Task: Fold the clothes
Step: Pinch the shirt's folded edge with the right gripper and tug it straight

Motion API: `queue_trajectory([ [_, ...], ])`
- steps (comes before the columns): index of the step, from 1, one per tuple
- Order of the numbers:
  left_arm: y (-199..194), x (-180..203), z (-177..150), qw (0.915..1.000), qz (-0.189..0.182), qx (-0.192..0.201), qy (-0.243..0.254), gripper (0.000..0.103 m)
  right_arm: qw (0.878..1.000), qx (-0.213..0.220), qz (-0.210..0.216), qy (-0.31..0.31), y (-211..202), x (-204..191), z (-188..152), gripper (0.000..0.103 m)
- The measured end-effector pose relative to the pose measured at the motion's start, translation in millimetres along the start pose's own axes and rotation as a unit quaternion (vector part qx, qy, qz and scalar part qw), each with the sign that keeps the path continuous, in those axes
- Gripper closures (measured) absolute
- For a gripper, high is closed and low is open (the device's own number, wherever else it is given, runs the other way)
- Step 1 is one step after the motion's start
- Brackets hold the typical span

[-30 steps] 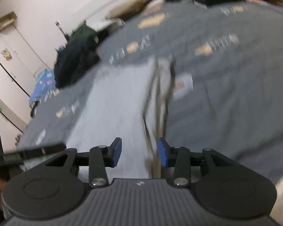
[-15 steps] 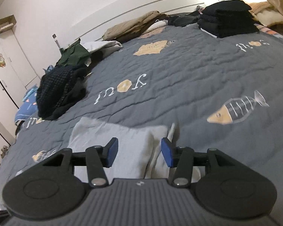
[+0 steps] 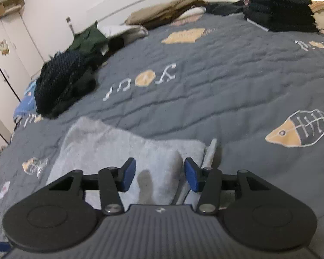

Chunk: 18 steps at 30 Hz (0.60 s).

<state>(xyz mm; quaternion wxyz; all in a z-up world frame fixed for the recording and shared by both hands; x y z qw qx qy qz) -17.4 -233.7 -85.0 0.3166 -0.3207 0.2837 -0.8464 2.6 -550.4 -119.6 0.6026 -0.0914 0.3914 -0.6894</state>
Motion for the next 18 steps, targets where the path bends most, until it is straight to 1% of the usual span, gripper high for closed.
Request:
queue_trajectory([
  [1, 0, 1, 0, 1.0, 0.0, 0.0, 0.001, 0.03, 1.0, -0.003, 0.001, 0.002, 1, 0, -2, 0.06],
  [2, 0, 1, 0, 1.0, 0.0, 0.0, 0.002, 0.03, 1.0, -0.005, 0.003, 0.003, 2, -1, -3, 0.065],
  [3, 0, 2, 0, 1.0, 0.0, -0.001, 0.003, 0.029, 1.0, -0.005, 0.001, 0.001, 2, -2, -3, 0.075],
  [4, 0, 2, 0, 1.0, 0.0, 0.0, 0.004, 0.029, 1.0, -0.004, -0.001, -0.001, 3, -4, -3, 0.081],
  [5, 0, 2, 0, 1.0, 0.001, 0.0, 0.004, 0.029, 1.0, -0.002, -0.001, 0.001, 2, -4, -2, 0.094],
  [9, 1, 1, 0, 1.0, 0.003, 0.0, 0.002, 0.029, 1.0, 0.014, 0.012, 0.006, -6, -8, 3, 0.095],
  [13, 1, 2, 0, 1.0, 0.004, 0.0, 0.003, 0.029, 0.999, 0.025, 0.04, 0.004, -10, -13, 6, 0.094],
  [16, 1, 2, -1, 1.0, 0.005, -0.002, 0.006, 0.029, 0.999, 0.012, 0.031, 0.019, -3, -9, 4, 0.088],
  [18, 1, 3, -1, 1.0, 0.005, -0.002, 0.007, 0.029, 0.999, -0.007, 0.021, 0.032, 4, -3, 1, 0.077],
])
Point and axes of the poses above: each gripper's, at about its wrist camera, not at the fingertips, and y roughly the way its jaws point, x to its right, z to its top, the point moved 4 cm from there along y, roughly the way its jaws point, and after that the axes turned 1 degree about -z, right-handed, at the moved point
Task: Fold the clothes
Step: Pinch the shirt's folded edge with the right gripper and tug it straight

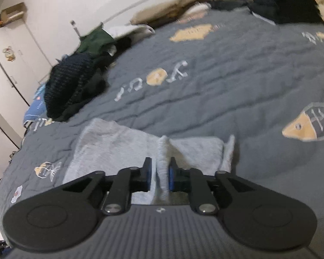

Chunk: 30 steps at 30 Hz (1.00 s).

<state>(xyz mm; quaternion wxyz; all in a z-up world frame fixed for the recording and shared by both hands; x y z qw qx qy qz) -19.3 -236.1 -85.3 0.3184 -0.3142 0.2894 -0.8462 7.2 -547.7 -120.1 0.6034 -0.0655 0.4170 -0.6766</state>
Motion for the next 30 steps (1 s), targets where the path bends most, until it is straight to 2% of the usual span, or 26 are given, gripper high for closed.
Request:
queue_trajectory([
  [2, 0, -1, 0, 1.0, 0.001, 0.0, -0.001, 0.029, 1.0, -0.006, -0.007, 0.002, 2, 4, -2, 0.073],
  [5, 0, -1, 0, 1.0, 0.002, 0.001, 0.0, 0.029, 1.0, -0.007, -0.009, 0.003, 3, 6, -5, 0.074],
  [8, 0, 0, 0, 1.0, 0.002, 0.0, 0.002, 0.029, 1.0, 0.0, -0.018, 0.0, 1, 3, -4, 0.094],
  [12, 1, -2, 0, 1.0, 0.004, -0.001, 0.003, 0.029, 0.999, 0.03, -0.013, -0.019, -11, -4, 4, 0.095],
  [16, 2, -2, 0, 1.0, 0.004, -0.001, 0.003, 0.029, 0.996, 0.059, -0.026, -0.057, -21, -10, 9, 0.095],
  [22, 3, -4, -1, 1.0, 0.005, -0.003, 0.006, 0.029, 0.997, 0.01, -0.064, -0.046, 0, 11, 0, 0.095],
  [28, 3, -5, 1, 1.0, 0.006, -0.002, 0.003, 0.029, 0.998, 0.035, -0.043, -0.017, -11, 16, 7, 0.095],
  [30, 3, -5, 1, 1.0, 0.007, -0.003, 0.005, 0.029, 0.999, 0.037, -0.039, -0.004, -14, 17, 10, 0.089],
])
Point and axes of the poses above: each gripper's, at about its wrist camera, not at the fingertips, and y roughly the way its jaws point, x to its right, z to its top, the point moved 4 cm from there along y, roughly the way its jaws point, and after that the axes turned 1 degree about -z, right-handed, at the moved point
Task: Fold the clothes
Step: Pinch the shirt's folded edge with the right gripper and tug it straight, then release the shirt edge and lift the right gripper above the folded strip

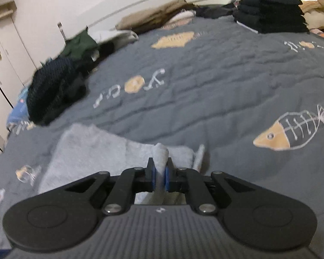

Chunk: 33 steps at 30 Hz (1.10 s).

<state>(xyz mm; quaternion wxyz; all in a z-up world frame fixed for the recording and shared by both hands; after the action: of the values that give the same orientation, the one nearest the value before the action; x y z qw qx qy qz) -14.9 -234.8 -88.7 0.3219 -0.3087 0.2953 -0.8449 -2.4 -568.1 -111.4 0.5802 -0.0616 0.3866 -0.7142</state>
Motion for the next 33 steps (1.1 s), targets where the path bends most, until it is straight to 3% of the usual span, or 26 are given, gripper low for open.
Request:
queue_trajectory([
  [6, -4, -2, 3, 0.9996, 0.019, 0.012, 0.018, 0.029, 0.999, -0.026, 0.0, 0.021, 4, 6, -3, 0.087],
  [10, -8, -13, 9, 0.999, 0.039, 0.023, 0.004, 0.029, 0.999, -0.038, 0.019, 0.021, 5, 0, -7, 0.085],
  [12, -7, -16, 9, 0.9988, 0.044, 0.021, 0.001, 0.029, 0.999, -0.045, 0.022, 0.019, 3, -2, -9, 0.094],
  [20, -5, -12, 7, 0.9986, 0.045, 0.019, 0.019, 0.028, 0.999, -0.029, 0.024, 0.021, -17, -4, -1, 0.096],
  [28, -9, -17, 8, 0.9978, 0.057, 0.023, 0.027, 0.029, 0.998, -0.062, 0.001, 0.012, -6, -1, -14, 0.09],
  [33, -19, -26, 15, 0.9957, 0.078, 0.041, 0.027, 0.029, 0.999, -0.045, 0.006, 0.023, -39, -3, -15, 0.084],
])
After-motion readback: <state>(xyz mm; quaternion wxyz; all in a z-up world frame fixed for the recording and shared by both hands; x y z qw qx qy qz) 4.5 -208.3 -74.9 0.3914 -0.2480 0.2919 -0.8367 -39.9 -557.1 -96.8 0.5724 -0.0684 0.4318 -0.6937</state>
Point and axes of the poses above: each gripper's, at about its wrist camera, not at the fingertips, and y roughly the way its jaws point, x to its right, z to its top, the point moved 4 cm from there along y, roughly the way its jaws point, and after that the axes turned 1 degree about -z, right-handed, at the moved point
